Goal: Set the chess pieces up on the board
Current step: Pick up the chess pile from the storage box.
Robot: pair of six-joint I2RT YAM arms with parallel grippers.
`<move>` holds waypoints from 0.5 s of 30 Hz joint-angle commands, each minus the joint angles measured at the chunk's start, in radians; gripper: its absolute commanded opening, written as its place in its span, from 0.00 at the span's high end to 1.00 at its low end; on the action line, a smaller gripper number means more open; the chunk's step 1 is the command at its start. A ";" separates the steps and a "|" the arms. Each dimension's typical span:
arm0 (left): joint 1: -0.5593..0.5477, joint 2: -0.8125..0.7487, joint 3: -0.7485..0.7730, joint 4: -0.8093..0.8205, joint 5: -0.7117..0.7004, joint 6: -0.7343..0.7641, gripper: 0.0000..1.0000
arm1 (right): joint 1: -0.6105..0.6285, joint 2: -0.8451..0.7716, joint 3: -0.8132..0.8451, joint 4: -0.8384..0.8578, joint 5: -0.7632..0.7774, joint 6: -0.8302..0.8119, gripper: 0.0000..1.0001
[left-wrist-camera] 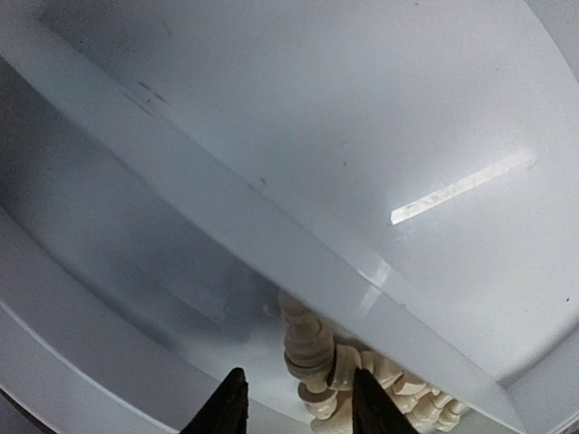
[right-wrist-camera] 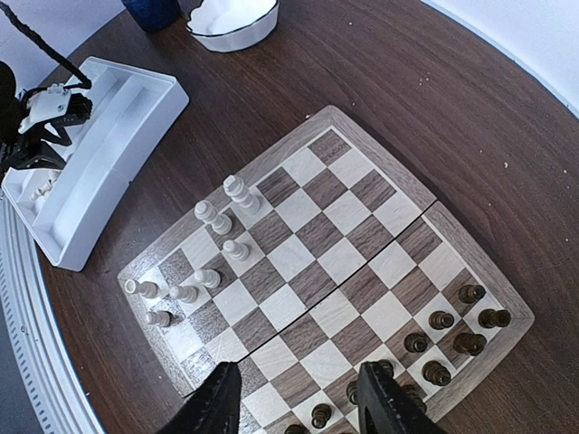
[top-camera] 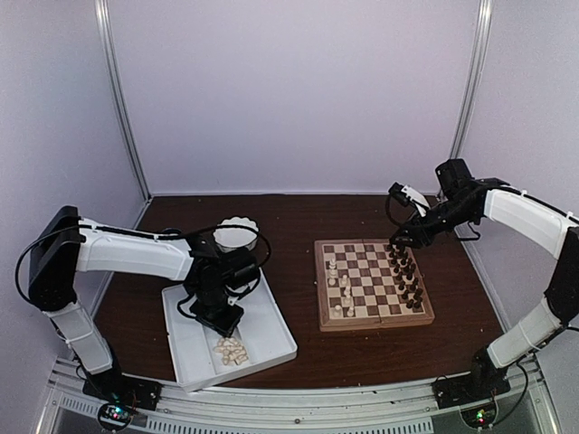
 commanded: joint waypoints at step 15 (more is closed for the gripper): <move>-0.044 -0.172 -0.124 0.110 -0.062 -0.105 0.63 | -0.004 -0.015 -0.001 -0.001 -0.021 -0.007 0.52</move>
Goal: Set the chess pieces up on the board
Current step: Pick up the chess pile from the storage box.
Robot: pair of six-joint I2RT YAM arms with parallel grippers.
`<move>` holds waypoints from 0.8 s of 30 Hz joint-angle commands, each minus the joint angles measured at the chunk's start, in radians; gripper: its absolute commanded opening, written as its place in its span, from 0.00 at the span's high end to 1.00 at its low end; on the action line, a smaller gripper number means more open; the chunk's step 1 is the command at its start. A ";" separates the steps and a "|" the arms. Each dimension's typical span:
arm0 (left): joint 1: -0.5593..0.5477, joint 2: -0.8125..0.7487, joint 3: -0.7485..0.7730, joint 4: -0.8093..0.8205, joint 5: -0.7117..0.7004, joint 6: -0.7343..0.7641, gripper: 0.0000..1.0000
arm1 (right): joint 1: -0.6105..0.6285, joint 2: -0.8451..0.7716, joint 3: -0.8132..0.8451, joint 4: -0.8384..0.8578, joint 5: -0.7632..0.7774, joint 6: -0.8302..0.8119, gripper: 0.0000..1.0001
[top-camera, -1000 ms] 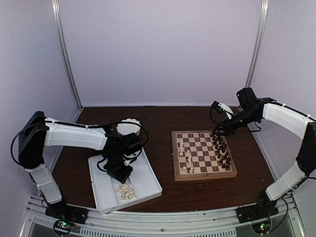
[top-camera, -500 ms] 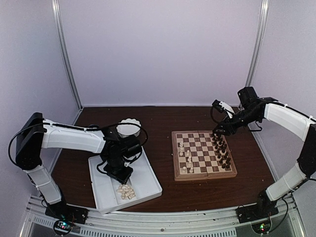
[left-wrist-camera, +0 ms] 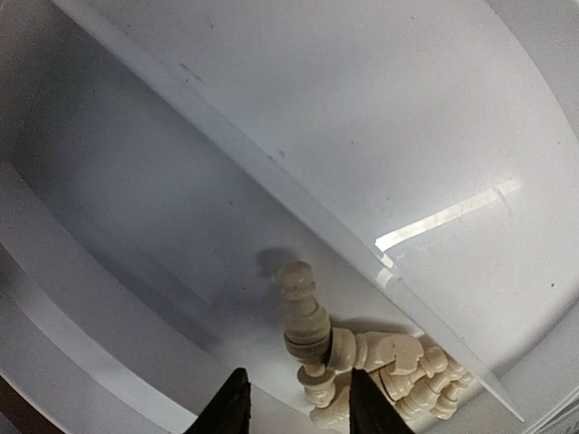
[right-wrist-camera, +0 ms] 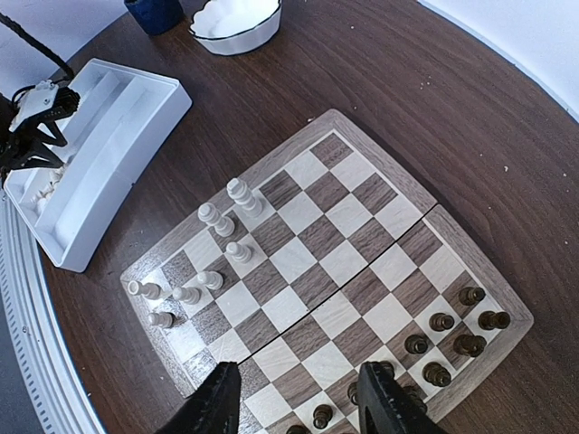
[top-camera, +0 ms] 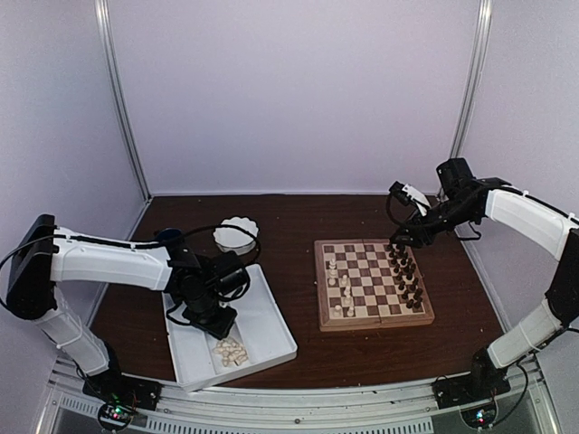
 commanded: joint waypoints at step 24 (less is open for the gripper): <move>-0.024 0.101 -0.003 0.024 0.005 -0.059 0.72 | -0.004 0.009 0.004 -0.011 -0.022 -0.009 0.52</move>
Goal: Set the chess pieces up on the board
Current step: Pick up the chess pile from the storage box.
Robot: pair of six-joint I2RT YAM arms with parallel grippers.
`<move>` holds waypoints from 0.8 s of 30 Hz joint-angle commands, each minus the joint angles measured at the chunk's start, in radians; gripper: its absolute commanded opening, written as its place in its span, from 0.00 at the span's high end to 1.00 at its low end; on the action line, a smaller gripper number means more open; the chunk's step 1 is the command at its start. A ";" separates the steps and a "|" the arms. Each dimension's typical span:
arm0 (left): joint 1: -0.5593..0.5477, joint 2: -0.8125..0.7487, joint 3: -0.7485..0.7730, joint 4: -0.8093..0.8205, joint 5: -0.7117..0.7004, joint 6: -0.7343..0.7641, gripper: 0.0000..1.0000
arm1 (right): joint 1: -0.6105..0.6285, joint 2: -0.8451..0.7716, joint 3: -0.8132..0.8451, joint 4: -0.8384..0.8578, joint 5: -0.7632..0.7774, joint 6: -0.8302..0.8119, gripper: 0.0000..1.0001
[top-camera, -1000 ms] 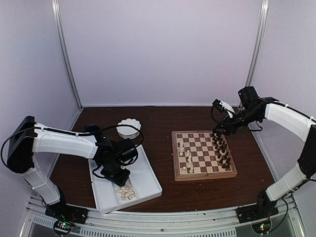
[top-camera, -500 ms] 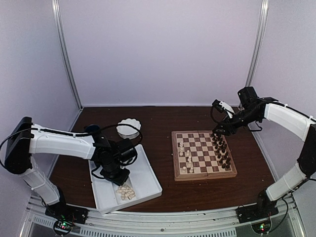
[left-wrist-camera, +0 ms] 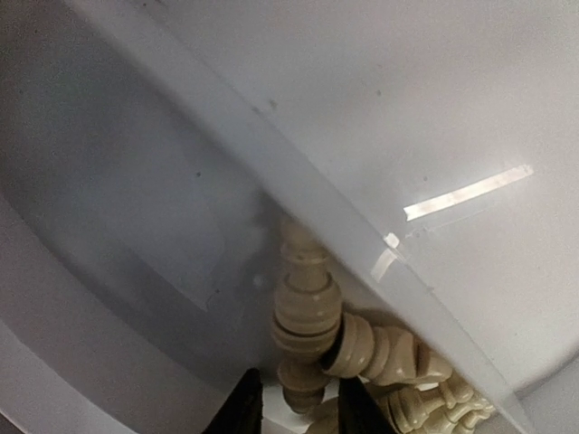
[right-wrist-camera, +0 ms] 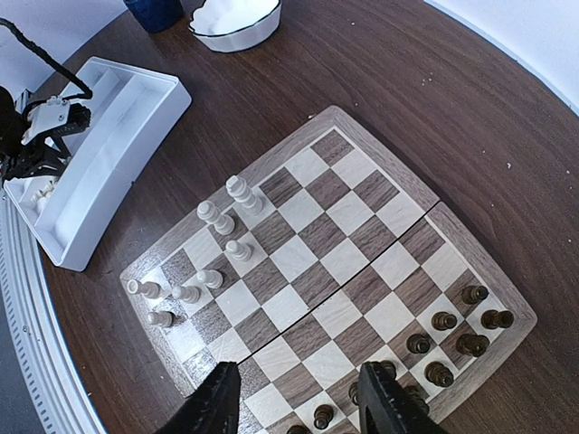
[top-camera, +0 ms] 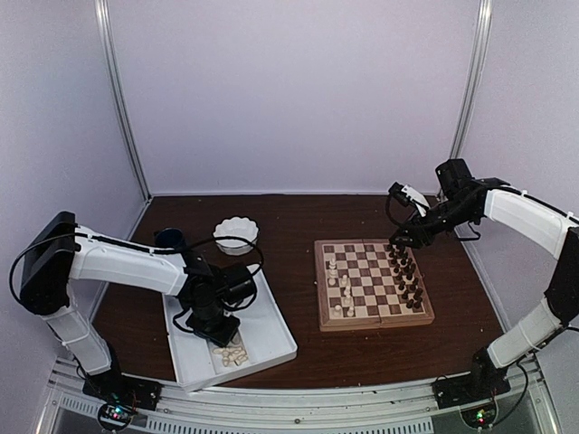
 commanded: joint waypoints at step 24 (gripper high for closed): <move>0.019 -0.463 -0.190 0.289 -0.185 0.366 0.97 | 0.192 0.116 0.250 -0.169 -0.049 -0.022 0.51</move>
